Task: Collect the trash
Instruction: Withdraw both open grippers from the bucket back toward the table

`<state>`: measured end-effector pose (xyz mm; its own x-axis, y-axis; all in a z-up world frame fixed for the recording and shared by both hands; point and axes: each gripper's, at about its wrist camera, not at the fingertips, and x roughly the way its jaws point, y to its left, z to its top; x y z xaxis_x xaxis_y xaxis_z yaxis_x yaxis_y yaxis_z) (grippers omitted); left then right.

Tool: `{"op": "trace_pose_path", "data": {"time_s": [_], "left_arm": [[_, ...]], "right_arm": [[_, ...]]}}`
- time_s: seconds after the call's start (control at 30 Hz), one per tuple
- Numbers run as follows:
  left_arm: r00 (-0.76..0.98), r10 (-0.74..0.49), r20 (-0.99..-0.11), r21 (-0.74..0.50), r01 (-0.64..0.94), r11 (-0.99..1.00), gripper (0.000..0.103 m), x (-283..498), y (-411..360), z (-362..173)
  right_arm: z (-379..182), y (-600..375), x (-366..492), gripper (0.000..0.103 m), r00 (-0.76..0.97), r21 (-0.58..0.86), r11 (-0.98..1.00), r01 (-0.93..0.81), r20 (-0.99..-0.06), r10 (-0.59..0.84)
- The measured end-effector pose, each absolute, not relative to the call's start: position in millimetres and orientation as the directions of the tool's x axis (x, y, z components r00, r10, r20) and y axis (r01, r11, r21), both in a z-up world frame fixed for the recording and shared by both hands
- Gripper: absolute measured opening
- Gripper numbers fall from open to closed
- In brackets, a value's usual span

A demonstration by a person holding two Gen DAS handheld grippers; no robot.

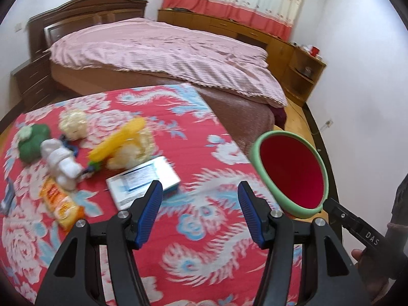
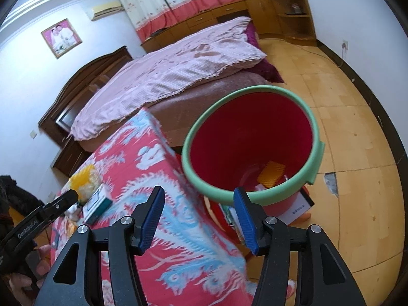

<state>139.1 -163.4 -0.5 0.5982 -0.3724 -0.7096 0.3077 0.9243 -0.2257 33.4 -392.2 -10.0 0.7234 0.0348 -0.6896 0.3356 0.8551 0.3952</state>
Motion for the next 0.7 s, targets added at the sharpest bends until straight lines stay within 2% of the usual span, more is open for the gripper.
{"op": "trace_pose_path", "data": {"time_s": [0.7], "left_arm": [[0.611,-0.125,-0.782,-0.226,-0.091,0.97,0.061,162,-34,-43]], "right_arm": [[-19,-338,58,0.061,0.685,0.365,0.899,0.243,-0.721,0.107]]}}
